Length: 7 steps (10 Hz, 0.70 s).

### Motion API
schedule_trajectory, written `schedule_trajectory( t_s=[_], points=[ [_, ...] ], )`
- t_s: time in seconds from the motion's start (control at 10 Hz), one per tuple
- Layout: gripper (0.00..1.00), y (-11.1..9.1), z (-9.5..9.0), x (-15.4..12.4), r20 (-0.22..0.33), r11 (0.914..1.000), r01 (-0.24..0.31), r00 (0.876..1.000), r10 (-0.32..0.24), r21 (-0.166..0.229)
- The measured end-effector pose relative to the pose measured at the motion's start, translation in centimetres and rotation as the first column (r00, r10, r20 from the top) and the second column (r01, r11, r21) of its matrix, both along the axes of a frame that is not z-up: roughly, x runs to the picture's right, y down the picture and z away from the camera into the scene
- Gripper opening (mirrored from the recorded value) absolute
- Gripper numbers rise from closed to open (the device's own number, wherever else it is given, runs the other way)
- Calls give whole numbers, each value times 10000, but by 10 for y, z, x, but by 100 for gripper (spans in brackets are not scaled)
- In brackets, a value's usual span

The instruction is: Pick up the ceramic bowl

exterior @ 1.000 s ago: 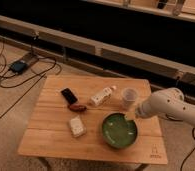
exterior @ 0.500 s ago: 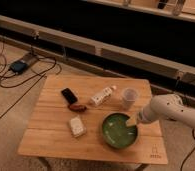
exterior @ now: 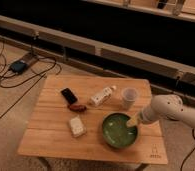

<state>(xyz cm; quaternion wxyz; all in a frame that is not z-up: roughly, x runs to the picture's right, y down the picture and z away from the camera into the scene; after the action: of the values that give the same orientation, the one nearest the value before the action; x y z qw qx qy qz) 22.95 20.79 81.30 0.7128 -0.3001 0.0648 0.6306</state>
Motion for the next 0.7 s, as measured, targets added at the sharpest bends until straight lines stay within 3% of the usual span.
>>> schedule_trajectory(
  t_s=[0.7],
  points=[
    [64,9,10,3,106,9982,331,9994,-326,-494]
  ],
)
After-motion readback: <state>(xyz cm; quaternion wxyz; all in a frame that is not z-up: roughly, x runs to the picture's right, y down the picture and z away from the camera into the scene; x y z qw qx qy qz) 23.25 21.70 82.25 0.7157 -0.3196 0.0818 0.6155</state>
